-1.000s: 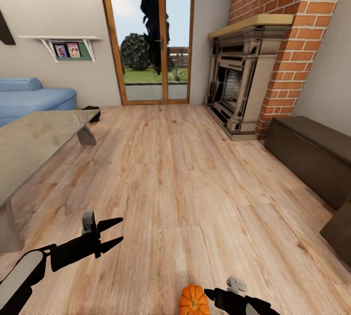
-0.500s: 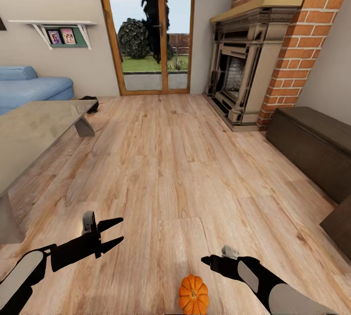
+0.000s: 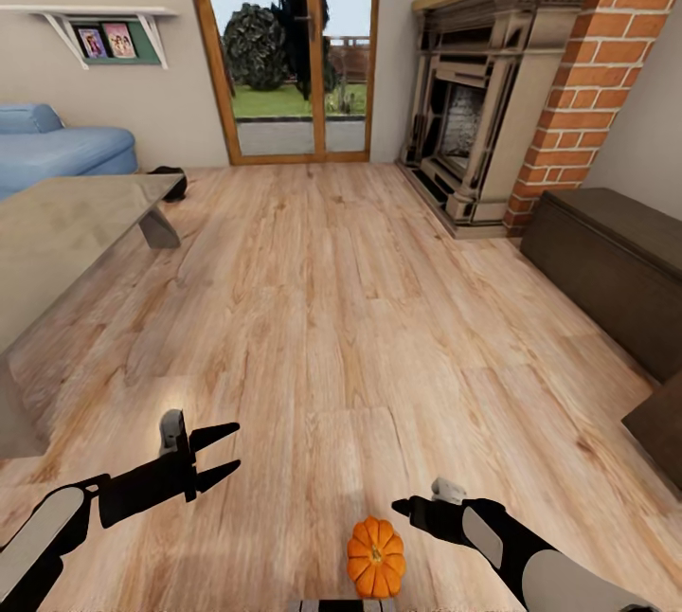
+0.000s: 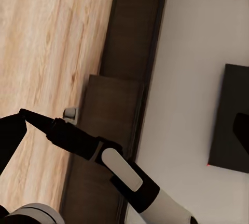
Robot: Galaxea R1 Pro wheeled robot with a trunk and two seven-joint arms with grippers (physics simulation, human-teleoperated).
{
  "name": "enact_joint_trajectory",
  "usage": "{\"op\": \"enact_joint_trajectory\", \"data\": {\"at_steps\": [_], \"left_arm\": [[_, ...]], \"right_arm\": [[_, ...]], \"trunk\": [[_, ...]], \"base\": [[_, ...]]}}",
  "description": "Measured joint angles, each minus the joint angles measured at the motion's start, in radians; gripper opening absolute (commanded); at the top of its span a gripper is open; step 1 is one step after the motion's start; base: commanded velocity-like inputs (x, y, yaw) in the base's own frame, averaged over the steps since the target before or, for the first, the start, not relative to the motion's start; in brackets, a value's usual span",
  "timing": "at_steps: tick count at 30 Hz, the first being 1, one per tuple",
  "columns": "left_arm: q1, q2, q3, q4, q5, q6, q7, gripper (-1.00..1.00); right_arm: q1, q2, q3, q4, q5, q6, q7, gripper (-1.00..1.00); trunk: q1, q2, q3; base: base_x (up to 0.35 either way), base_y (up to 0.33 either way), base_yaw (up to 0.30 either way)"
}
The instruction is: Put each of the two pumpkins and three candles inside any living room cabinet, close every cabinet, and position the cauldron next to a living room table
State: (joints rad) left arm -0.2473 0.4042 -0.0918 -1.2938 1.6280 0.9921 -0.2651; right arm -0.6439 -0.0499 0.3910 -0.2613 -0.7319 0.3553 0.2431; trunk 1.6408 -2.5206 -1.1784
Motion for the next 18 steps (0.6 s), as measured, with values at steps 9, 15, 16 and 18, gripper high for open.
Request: {"op": "enact_joint_trajectory", "data": {"at_steps": [9,15,16,18], "left_arm": [[0.002,0.001,-0.020,-0.086,0.021,0.000,0.000,1.00],[0.003,0.003,-0.032,-0.099,0.051,0.000,0.000,1.00],[0.003,0.003,-0.032,-0.100,0.052,0.000,0.000,1.00],[0.003,0.003,-0.033,-0.101,0.053,0.000,0.000,1.00]], "right_arm": [[0.000,0.000,0.000,0.000,0.000,0.000,0.022,1.00],[0.000,-0.001,0.000,-0.001,0.001,0.000,0.101,1.00],[0.000,0.000,0.000,-0.001,0.002,0.000,0.114,1.00],[0.000,0.000,0.000,-0.001,0.002,-0.001,0.130,1.00]], "trunk": [[0.004,-0.002,-0.035],[0.007,-0.004,-0.058],[0.007,-0.004,-0.062],[0.008,-0.004,-0.070]], "base": [[0.000,0.000,0.000],[0.000,0.000,0.000],[0.000,0.000,0.000],[0.000,0.000,0.000]]}}
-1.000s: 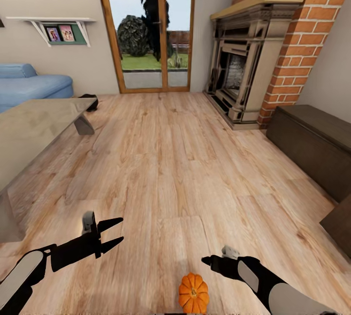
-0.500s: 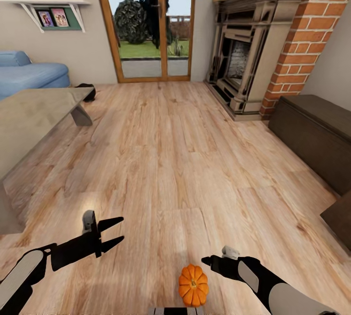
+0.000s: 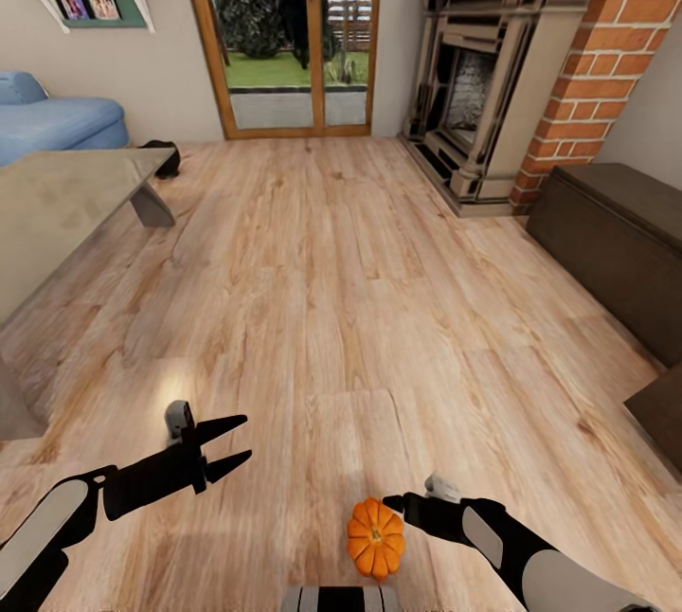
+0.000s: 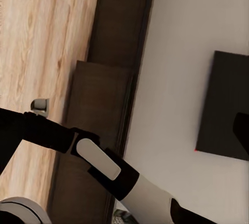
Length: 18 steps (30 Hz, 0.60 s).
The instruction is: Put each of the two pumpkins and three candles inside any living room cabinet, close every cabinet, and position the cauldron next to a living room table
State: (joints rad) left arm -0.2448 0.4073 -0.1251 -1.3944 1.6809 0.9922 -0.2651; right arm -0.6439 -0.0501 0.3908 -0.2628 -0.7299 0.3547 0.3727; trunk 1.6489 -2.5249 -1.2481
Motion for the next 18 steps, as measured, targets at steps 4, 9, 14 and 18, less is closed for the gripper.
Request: {"op": "enact_joint_trajectory", "data": {"at_steps": [4,9,14,18], "left_arm": [[0.000,0.000,-0.001,0.000,0.000,0.000,0.000,1.00],[0.000,0.000,-0.001,-0.004,0.002,0.001,0.000,1.00],[0.004,0.003,-0.001,-0.024,0.008,0.001,0.000,1.00],[0.014,0.009,-0.001,-0.050,0.020,0.001,-0.001,1.00]], "right_arm": [[0.000,0.000,0.000,0.000,0.000,-0.001,0.010,1.00],[0.000,0.000,0.000,0.000,0.000,-0.001,0.013,1.00],[0.000,0.000,0.000,0.000,0.000,-0.001,0.013,1.00],[0.000,0.000,0.000,0.000,0.000,-0.001,0.013,1.00]], "trunk": [[0.002,-0.001,-0.015],[0.004,-0.002,-0.035],[0.006,-0.003,-0.054],[0.008,-0.004,-0.070]], "base": [[0.000,0.000,0.000],[0.000,0.000,0.000],[0.000,0.000,0.000],[0.000,0.000,0.000]]}}
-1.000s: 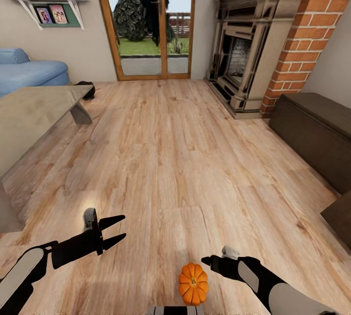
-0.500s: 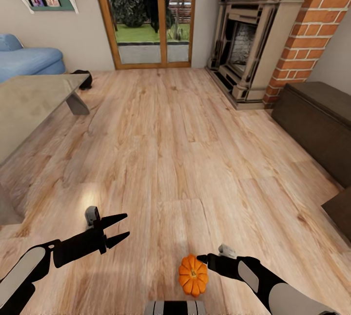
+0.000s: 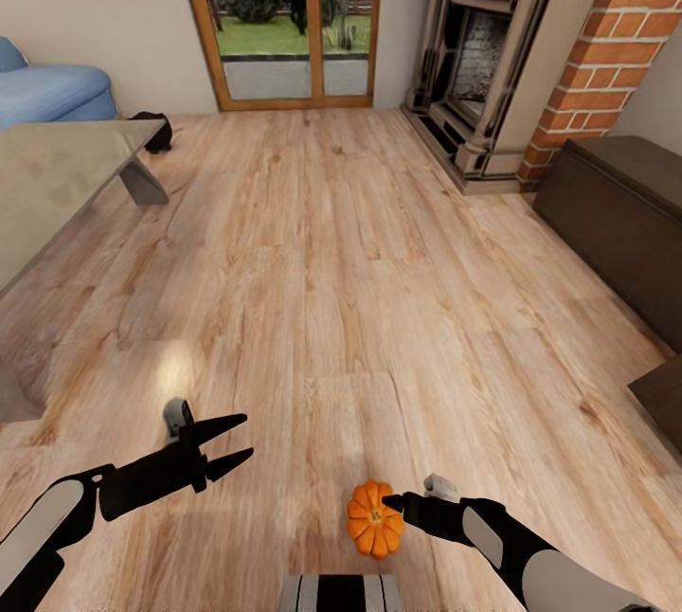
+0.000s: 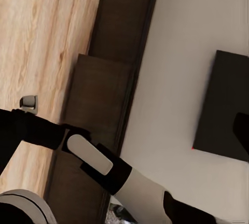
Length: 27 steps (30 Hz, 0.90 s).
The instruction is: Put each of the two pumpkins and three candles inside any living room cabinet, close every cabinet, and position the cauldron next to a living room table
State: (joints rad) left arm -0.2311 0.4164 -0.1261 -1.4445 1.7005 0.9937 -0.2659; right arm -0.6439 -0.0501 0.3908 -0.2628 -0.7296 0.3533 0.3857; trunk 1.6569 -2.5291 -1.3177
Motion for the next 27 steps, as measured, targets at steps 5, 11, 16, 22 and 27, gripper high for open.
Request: {"op": "enact_joint_trajectory", "data": {"at_steps": [5,11,16,22,27], "left_arm": [[0.014,0.003,0.000,-0.031,0.019,0.001,-0.001,1.00],[0.022,0.006,0.001,-0.056,0.037,0.002,-0.001,1.00],[0.023,0.006,0.001,-0.063,0.045,0.005,-0.001,1.00],[0.043,0.007,0.008,-0.065,0.049,0.006,-0.002,1.00],[0.049,0.008,0.011,-0.065,0.048,0.005,-0.042,1.00]], "right_arm": [[0.000,-0.001,-0.003,-0.001,0.000,-0.004,0.001,1.00],[0.000,-0.003,-0.007,-0.001,0.000,-0.012,0.052,1.00],[0.000,-0.003,-0.008,0.000,0.001,-0.013,0.069,1.00],[0.000,-0.003,-0.008,0.000,0.001,-0.014,0.071,1.00],[0.000,-0.002,-0.008,0.001,0.001,-0.014,0.069,1.00]], "trunk": [[0.002,-0.001,-0.019],[0.004,-0.002,-0.035],[0.004,-0.002,-0.035],[0.004,-0.002,-0.035],[0.004,-0.002,-0.035]], "base": [[0.000,0.000,0.000],[0.000,0.000,0.000],[0.000,0.000,0.000],[0.010,0.009,0.000],[0.136,0.115,0.000]]}}
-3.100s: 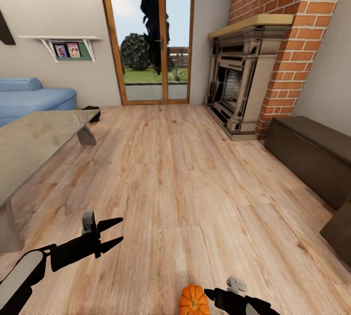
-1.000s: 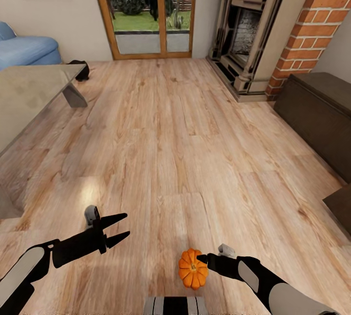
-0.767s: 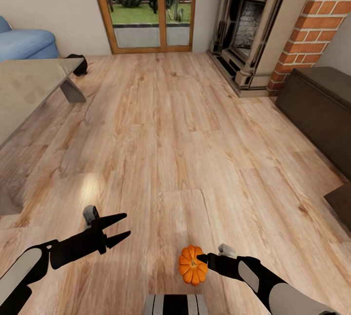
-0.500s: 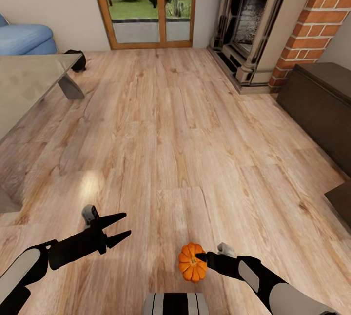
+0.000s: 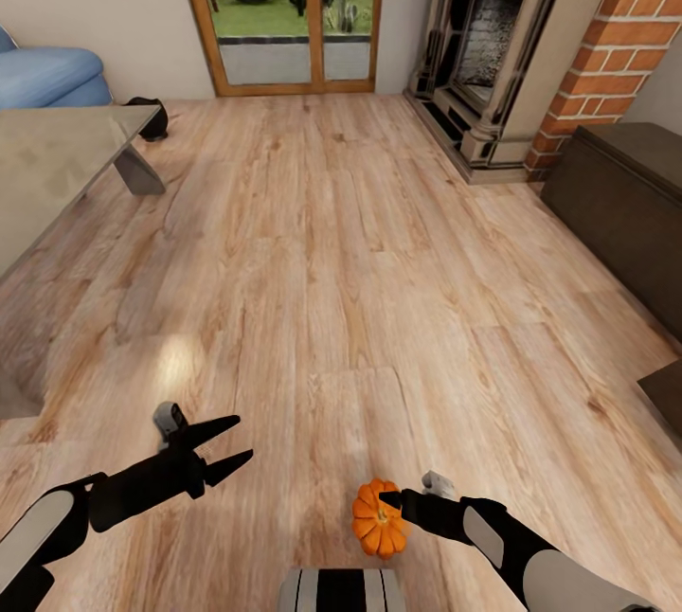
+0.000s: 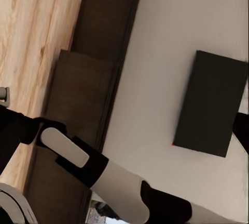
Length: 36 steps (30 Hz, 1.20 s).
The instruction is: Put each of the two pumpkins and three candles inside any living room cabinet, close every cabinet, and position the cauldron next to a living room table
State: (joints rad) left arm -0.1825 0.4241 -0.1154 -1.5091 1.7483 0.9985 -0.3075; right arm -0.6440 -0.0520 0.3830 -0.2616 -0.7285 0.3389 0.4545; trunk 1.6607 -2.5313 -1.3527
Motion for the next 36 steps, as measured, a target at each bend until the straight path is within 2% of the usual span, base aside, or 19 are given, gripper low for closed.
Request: {"op": "enact_joint_trajectory", "data": {"at_steps": [8,12,15,19,22,27,36], "left_arm": [[0.001,0.000,0.000,0.001,-0.003,0.000,-0.032,1.00],[0.002,-0.001,0.000,0.001,-0.003,0.000,-0.033,1.00],[0.001,-0.001,0.000,0.001,-0.004,0.000,-0.034,1.00],[0.001,-0.001,0.000,0.001,-0.004,0.000,-0.033,1.00],[0.001,-0.001,0.000,0.001,-0.003,0.000,-0.034,1.00],[0.001,-0.001,0.000,0.001,-0.004,0.000,-0.034,1.00],[0.002,-0.001,0.000,0.001,-0.003,0.000,-0.034,1.00]], "right_arm": [[0.000,0.000,0.000,0.003,0.002,-0.001,-0.016,1.00],[0.000,0.002,0.001,0.020,0.001,-0.005,-0.088,1.00],[0.000,0.002,0.002,0.022,0.000,-0.014,-0.111,1.00],[0.000,0.002,0.002,0.023,-0.001,-0.018,-0.116,1.00],[0.000,0.002,0.002,0.022,-0.001,-0.019,-0.118,1.00],[0.000,0.001,0.002,0.022,-0.001,-0.019,-0.118,1.00],[0.000,0.001,0.002,0.020,-0.001,-0.019,-0.109,1.00]], "trunk": [[0.000,0.000,0.000],[0.000,0.000,0.000],[0.001,0.000,-0.004],[0.003,-0.001,-0.019],[0.003,-0.001,-0.019],[0.005,-0.002,-0.039],[0.007,-0.004,-0.058]], "base": [[0.018,0.014,0.000],[0.000,0.000,0.000],[0.000,0.000,0.000],[0.000,0.000,0.000],[0.000,0.000,0.000],[0.000,0.000,0.000],[0.000,0.000,0.000]]}}
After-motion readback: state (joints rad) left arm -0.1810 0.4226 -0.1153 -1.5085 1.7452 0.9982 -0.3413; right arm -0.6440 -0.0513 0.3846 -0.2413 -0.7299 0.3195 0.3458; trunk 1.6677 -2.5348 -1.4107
